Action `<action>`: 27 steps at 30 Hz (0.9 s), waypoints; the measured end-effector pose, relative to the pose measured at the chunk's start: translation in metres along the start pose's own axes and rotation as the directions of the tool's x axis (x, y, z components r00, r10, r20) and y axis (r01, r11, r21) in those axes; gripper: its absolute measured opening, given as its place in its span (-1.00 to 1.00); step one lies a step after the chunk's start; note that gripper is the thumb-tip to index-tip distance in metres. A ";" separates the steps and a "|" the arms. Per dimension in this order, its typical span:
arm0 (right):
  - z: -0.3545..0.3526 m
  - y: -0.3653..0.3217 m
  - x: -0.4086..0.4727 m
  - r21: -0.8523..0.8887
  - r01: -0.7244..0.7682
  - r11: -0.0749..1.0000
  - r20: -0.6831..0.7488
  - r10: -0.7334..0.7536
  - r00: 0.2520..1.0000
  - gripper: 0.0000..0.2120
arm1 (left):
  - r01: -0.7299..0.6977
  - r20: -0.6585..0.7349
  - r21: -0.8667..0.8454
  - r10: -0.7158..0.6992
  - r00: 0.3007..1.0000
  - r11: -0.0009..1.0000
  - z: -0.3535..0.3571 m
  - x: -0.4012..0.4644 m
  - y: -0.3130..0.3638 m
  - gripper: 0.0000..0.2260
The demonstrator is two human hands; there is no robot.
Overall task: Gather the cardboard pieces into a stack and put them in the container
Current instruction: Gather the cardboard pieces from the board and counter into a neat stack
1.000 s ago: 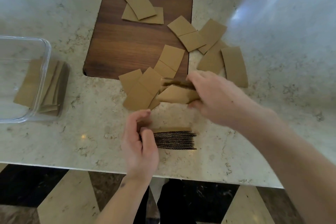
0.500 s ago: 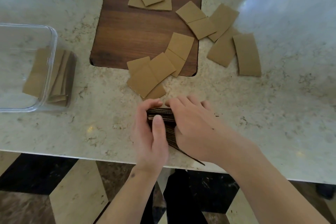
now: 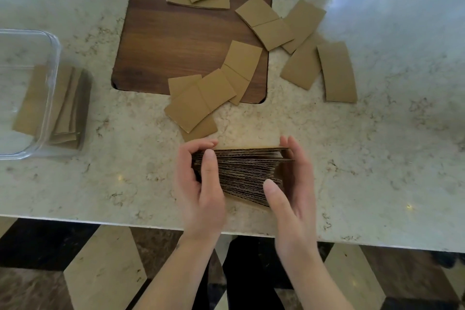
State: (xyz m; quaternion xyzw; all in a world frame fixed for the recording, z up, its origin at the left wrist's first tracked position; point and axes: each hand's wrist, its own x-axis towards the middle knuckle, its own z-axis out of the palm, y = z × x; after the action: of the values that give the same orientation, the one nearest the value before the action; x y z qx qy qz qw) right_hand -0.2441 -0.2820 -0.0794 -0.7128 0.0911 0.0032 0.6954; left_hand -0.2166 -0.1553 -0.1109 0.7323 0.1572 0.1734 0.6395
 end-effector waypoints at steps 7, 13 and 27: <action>0.023 -0.004 0.010 0.115 0.021 0.993 -0.240 0.007 0.971 -0.70 | 0.055 0.004 -0.092 -0.055 0.998 0.994 0.000 -0.003 0.010 -0.79; 0.007 -0.005 0.020 0.110 0.025 0.994 -0.253 0.004 0.967 -0.70 | -0.048 0.078 -0.079 0.054 0.995 0.996 0.004 -0.005 0.017 -0.80; 0.023 0.004 0.044 0.236 -0.060 0.970 -0.466 0.168 0.869 -0.90 | 0.125 -0.105 -0.054 -0.130 0.986 0.991 0.023 0.005 0.014 -0.87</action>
State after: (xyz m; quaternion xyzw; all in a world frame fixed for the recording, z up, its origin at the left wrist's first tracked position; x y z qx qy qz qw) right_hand -0.1984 -0.2648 -0.0904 -0.6054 0.3033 -0.1430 0.7218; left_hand -0.2016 -0.1755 -0.0996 0.6949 0.2340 0.1753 0.6570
